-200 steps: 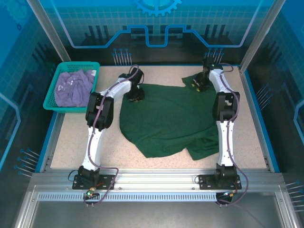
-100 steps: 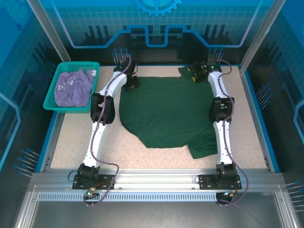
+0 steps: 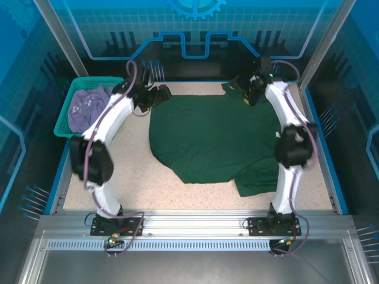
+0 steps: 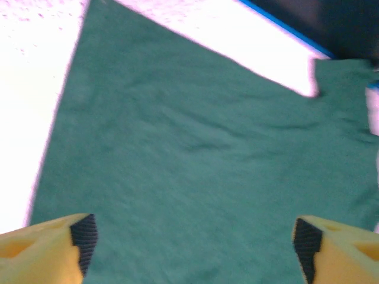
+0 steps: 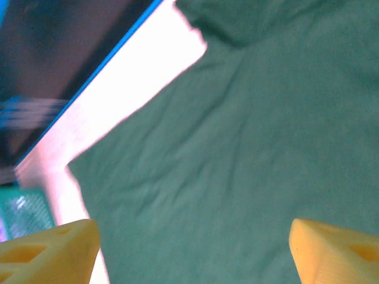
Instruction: Fold and stack the t-shirts
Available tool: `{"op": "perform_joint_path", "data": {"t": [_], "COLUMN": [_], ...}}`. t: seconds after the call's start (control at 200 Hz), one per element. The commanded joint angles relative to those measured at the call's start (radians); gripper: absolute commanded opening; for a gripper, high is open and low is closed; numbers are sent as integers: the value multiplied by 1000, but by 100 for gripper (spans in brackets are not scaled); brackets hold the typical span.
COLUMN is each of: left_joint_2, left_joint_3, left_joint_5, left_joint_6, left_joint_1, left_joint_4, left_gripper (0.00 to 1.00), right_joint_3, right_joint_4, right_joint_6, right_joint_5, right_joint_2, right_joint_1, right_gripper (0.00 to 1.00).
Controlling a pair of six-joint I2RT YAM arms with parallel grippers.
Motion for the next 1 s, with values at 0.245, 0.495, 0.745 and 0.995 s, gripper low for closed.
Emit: {"op": "perform_joint_path", "data": {"t": [0.245, 0.495, 0.745, 0.995], "left_joint_2": [-408, -438, -293, -250], "left_joint_3": [-611, -813, -789, -782], "left_joint_5": [67, 144, 227, 187], "left_joint_6": [-109, -270, -311, -319], "left_joint_1": [-167, -171, -70, -54], "left_joint_4": [-81, 12, 175, 194], "left_gripper": [70, 68, 53, 43], "right_joint_3": [-973, -1150, -1297, -1290], "right_joint_4": [-195, -284, -236, -223], "right_joint_6": [11, 16, 160, 160], "right_joint_5": [137, 80, 34, 29], "right_joint_2": [-872, -972, -1093, -982], "right_joint_1": [-49, -48, -23, 48], "right_gripper": [76, 68, 58, 59]}}
